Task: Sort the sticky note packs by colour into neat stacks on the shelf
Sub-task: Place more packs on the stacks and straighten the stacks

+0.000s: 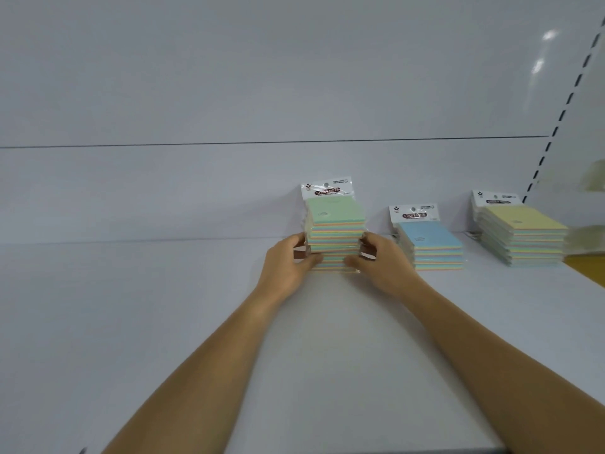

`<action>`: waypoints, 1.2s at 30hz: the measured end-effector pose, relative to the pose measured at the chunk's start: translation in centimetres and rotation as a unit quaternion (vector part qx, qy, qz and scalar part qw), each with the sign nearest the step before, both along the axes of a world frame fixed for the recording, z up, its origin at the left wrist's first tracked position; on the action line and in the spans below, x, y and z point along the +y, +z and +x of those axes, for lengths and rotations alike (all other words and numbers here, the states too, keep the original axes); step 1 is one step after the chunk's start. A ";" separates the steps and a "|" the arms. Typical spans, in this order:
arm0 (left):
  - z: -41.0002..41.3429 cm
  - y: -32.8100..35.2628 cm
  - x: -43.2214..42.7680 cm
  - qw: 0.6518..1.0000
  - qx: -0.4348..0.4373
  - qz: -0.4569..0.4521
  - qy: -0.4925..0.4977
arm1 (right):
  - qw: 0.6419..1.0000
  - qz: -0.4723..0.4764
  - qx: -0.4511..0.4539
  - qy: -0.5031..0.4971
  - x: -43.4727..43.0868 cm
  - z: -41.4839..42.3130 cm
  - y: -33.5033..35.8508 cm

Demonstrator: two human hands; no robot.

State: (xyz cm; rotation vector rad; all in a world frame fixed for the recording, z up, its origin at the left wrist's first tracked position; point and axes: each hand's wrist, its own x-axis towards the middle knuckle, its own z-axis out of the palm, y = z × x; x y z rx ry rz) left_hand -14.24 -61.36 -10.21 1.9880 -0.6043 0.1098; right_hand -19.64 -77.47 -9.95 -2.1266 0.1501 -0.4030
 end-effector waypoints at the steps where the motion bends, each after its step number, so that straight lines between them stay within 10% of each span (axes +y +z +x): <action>1: 0.0 0.0 0.0 1.000 0.000 -0.001 0.001 | 1.000 0.003 0.000 0.000 -0.1 0.1 0.0; 19: 0.0 0.2 -0.2 0.999 0.013 0.018 0.026 | 0.997 -0.069 -0.022 -0.035 0.6 -0.3 0.5; 36: 0.4 0.5 -0.6 0.995 -0.005 -0.071 0.067 | 0.993 0.065 -0.068 -0.075 0.4 0.0 1.1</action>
